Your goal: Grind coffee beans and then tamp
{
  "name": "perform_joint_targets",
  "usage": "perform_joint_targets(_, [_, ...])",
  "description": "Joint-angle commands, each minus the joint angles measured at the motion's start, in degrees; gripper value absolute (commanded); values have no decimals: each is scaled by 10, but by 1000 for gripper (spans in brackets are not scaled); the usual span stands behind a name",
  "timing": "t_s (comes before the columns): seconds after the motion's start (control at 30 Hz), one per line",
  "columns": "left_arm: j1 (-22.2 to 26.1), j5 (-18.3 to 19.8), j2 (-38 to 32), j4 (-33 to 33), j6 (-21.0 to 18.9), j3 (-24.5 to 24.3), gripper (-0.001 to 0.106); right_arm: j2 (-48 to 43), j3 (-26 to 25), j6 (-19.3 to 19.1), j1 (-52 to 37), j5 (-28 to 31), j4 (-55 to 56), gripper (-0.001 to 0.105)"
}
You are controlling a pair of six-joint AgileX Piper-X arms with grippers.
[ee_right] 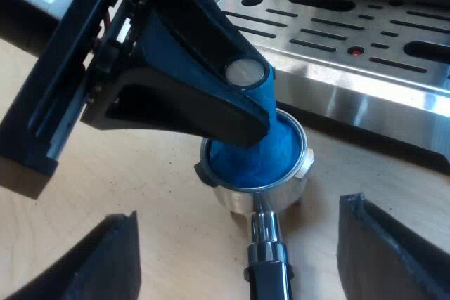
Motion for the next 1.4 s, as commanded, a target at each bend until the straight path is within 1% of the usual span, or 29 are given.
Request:
perform_joint_targets(0.03, [-1,3,22,58,-2,24,1,-4,-2,-6,-3,3,-9,62])
perform_joint_targets(0.17, [-1,21,22,55,-2,19,1,-4,-2,-6,-3,3,-9,62])
perform_joint_targets(0.33, [-1,22,16,61,-2,1,1,-4,-2,-6,-3,3,-9,62])
perform_joint_targets(0.7, [-1,21,-56,55,-2,-42,1,-4,-2,-6,-3,3,-15,62])
perform_joint_targets(0.8, [-1,10,-73,55,-2,-48,1,-4,-2,-6,-3,3,-48,62])
perform_joint_targets(0.87, [-1,-8,-88,55,-2,-49,1,-4,-2,-8,-3,3,-75,62])
perform_joint_targets(0.9, [-1,-14,-95,55,-2,-49,1,-4,-2,-11,-3,3,-80,62])
perform_joint_targets(0.97, [-1,-25,-113,59,-2,-49,1,-4,-2,-48,0,0,-98,62])
perform_joint_targets(1.03, [-1,-30,-128,61,-2,-49,1,-4,-3,-76,8,-2,-107,62])
perform_joint_targets(1.07, [-1,-34,-138,63,-2,-49,1,-4,-5,-84,14,-2,-110,62])
perform_joint_targets(1.17, [1,-56,-159,68,-2,-49,1,-4,-10,-96,31,-2,-111,62])
perform_joint_targets(1.3, [23,-57,-175,77,-2,-49,1,-4,-10,-97,47,-1,-111,62])
perform_joint_targets(1.4, [54,-57,-182,98,-2,-49,1,-4,-10,-97,55,4,-109,62])
